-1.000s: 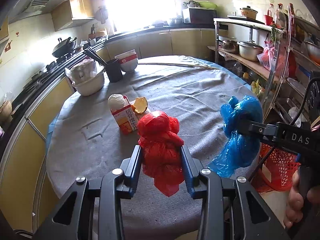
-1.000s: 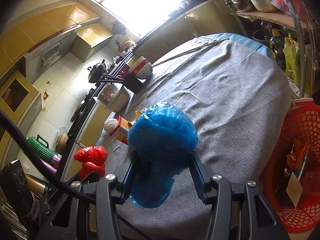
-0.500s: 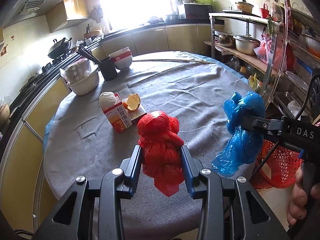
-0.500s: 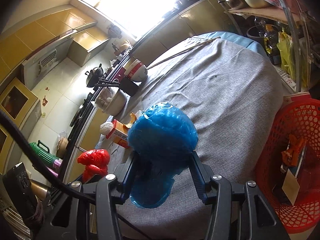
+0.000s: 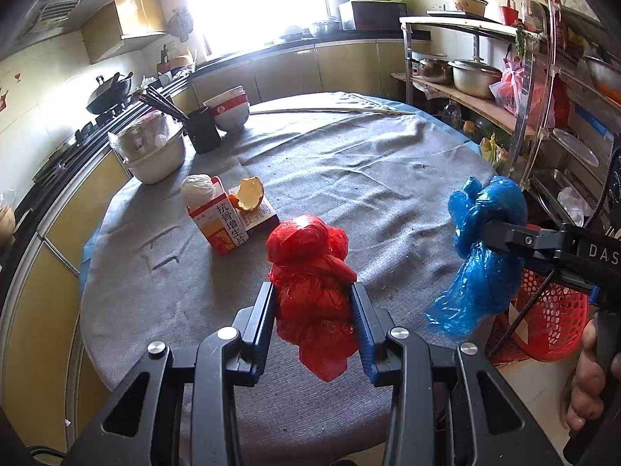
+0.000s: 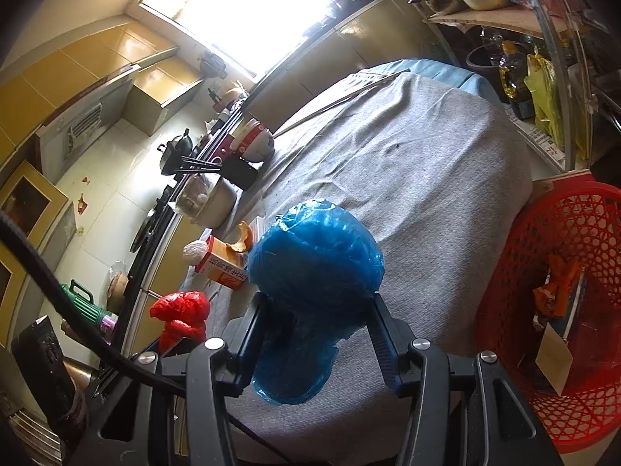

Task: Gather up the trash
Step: 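Lift the red bag and blue bag and carry them toward the red basket, then lower both bags into the red basket and open both tools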

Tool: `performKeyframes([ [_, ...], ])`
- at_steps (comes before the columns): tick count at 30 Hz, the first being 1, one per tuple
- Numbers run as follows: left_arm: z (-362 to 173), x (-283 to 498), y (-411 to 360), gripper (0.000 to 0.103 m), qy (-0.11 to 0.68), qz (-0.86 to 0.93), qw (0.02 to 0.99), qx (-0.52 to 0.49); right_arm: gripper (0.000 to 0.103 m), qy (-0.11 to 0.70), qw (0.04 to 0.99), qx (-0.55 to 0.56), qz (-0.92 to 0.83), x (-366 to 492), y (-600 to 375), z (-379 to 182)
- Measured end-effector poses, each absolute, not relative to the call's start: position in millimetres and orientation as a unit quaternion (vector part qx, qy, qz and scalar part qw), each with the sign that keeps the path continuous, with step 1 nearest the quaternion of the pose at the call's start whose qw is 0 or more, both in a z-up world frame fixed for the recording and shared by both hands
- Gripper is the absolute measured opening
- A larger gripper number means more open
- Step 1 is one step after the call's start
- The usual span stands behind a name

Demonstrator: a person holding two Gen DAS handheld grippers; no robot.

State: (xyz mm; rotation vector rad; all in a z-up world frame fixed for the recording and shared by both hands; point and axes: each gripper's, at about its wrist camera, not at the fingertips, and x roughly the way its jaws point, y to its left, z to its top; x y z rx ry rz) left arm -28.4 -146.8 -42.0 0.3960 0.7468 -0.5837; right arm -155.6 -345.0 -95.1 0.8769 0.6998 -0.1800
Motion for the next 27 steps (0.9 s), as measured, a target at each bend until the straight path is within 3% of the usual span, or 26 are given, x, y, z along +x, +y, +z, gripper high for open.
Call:
performKeyframes([
  [27,-65,-64,-226,0.04,0.374,-0.393,0.807,0.233,0.054,0.312,0.817,0.458,-0.159,-233,-400,-115],
])
